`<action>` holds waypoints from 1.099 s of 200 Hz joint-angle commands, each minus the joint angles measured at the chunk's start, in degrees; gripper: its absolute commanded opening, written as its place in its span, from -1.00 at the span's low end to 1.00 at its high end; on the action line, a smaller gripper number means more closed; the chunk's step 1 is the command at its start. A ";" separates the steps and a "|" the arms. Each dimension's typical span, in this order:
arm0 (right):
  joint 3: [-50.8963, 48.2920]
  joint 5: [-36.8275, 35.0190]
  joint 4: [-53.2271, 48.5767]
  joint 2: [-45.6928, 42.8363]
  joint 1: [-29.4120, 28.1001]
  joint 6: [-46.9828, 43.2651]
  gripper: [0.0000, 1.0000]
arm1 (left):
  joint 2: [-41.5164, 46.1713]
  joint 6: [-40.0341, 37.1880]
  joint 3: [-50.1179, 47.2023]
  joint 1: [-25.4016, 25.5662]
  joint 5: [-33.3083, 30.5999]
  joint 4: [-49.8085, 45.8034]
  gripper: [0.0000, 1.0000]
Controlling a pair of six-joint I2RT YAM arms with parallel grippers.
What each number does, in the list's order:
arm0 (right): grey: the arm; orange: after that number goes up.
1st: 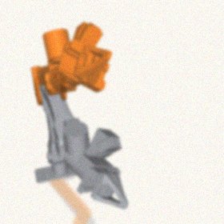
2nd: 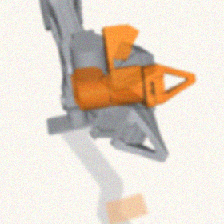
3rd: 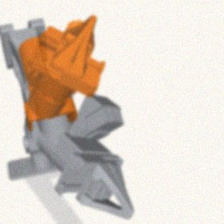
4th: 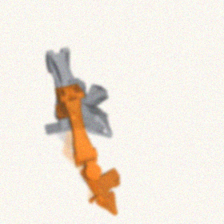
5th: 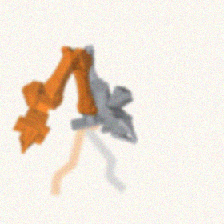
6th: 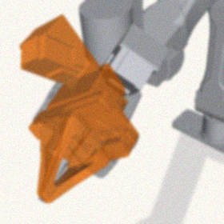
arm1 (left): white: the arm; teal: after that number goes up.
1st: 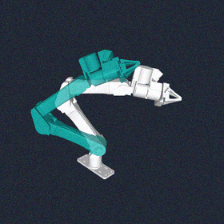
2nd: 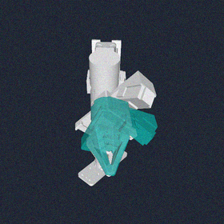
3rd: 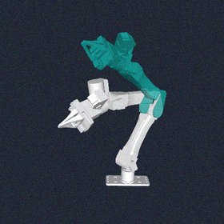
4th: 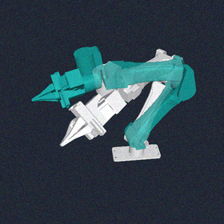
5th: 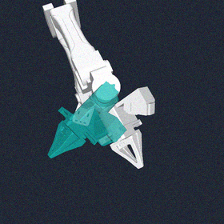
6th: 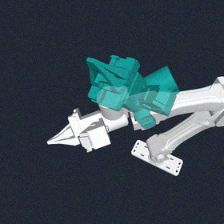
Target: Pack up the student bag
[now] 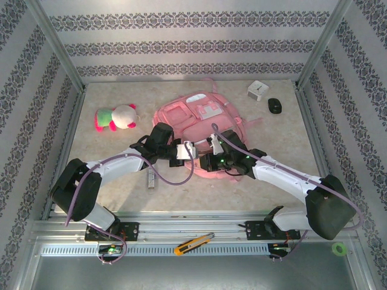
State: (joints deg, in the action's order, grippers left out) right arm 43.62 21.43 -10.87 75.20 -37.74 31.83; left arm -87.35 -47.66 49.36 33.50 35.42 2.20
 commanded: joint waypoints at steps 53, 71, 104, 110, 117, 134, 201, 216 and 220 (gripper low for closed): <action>1.82 -10.56 1.75 1.79 -2.34 1.58 -0.61 | 3.40 4.74 0.82 0.96 7.56 3.57 -1.00; 2.04 -11.89 1.65 1.88 -2.92 1.66 -0.74 | 3.57 5.12 0.55 0.96 7.53 3.88 -1.00; 1.19 -13.34 -2.80 -2.46 -1.85 0.66 -1.00 | 4.17 2.51 0.29 0.42 3.22 -0.04 -1.00; 0.78 -12.65 -4.00 -3.67 -1.05 0.30 -1.00 | 4.38 1.58 0.37 -0.13 3.29 -1.52 -1.00; 0.30 -11.43 -5.35 -5.19 0.10 -0.40 -1.00 | 4.67 0.44 0.32 -0.82 3.10 -3.08 -1.00; -0.78 -8.10 -8.86 -8.61 3.49 -2.47 -1.00 | 5.46 -2.25 0.04 -2.84 2.64 -6.99 -1.00; -2.51 0.28 -6.87 -9.54 8.07 -4.76 -1.00 | 9.28 -9.25 -0.73 -7.67 1.45 -18.11 -1.00; -1.97 0.74 -5.46 -8.76 6.62 -4.98 -1.00 | 10.29 -8.14 -1.35 -7.70 1.31 -18.02 -0.87; -1.88 0.89 -5.03 -8.59 6.27 -4.83 -1.00 | 10.64 -7.45 -1.37 -7.74 1.40 -18.00 -0.76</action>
State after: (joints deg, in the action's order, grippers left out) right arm 41.47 20.40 -19.00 65.67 -29.91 27.70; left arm -79.81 -55.11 49.17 27.00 36.95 -10.96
